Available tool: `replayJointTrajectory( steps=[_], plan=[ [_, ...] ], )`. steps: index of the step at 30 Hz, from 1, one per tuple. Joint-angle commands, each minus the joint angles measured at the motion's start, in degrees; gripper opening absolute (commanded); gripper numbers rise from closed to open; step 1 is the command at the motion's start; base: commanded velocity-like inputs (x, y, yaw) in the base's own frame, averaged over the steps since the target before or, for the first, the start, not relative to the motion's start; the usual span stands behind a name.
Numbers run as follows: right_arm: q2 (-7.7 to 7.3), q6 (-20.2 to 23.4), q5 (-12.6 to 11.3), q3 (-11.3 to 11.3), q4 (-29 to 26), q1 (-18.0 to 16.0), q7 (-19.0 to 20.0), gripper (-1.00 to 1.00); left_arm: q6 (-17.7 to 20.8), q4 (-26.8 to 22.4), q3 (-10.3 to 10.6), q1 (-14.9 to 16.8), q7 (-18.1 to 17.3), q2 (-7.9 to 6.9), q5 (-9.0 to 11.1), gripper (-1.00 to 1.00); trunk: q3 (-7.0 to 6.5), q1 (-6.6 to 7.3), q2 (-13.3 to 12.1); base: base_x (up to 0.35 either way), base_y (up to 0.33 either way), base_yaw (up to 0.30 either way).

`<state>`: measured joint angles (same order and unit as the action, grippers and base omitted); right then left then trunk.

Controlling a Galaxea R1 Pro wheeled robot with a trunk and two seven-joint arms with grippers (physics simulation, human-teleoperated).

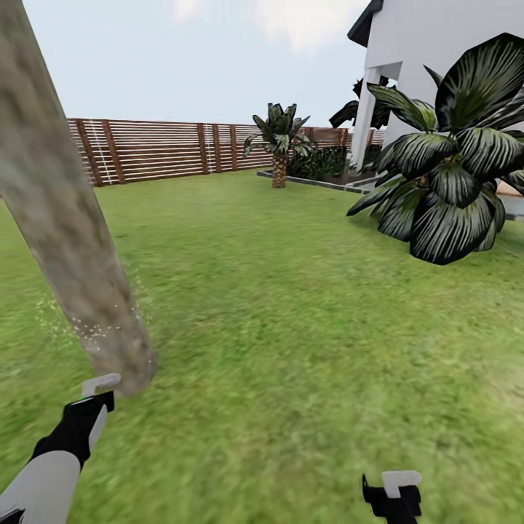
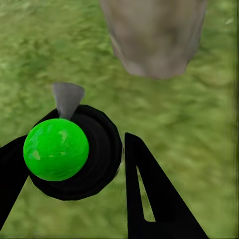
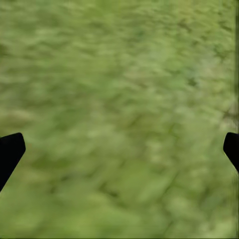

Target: In the garden, pick up the pesticide atomizer on the floor and spray pesticide onto both trees until each tree trunk is fully covered.

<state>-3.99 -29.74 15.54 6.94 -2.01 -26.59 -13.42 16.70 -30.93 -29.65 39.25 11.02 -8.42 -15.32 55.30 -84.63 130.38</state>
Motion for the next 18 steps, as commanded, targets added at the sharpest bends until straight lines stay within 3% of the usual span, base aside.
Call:
replayJointTrajectory(
  steps=[1, 5, 11, 15, 18],
  plan=[
    [-0.14, -0.1, 0.6, 0.4, 0.0, 0.0, -0.2, 1.00, 0.2, -0.1, -0.3, 0.0, -0.1, -0.11, -0.3, -1.00, 0.05, -0.01, 0.0, 0.248, -0.188, 0.001],
    [-0.02, -0.1, 0.5, 0.4, 0.0, 0.0, -0.2, 1.00, 0.4, -0.2, -0.4, 0.1, -0.7, -0.25, -0.1, -1.00, 0.05, -0.01, 0.0, 0.136, -0.079, 0.007],
    [-0.05, -0.1, 0.5, 0.4, 0.0, 0.0, -0.2, 1.00, 3.4, -3.0, 0.0, 2.1, -1.9, -0.35, -0.3, -1.00, 0.05, -0.01, 0.0, 0.005, -0.003, 0.239],
    [-0.05, -0.1, 0.5, 0.4, 0.0, 0.0, -0.2, 1.00, 11.2, -10.5, 0.4, 3.9, -6.4, 0.15, -0.3, -1.00, 0.05, -0.01, 0.0, 0.000, 0.000, 0.274],
    [-0.05, -0.1, 0.5, 0.4, 0.0, 0.0, -0.2, 1.00, 13.5, -13.8, 3.4, 5.6, -7.5, -0.33, -0.4, -1.00, 0.05, -0.01, 0.0, 0.000, 0.000, 0.274]
  ],
)
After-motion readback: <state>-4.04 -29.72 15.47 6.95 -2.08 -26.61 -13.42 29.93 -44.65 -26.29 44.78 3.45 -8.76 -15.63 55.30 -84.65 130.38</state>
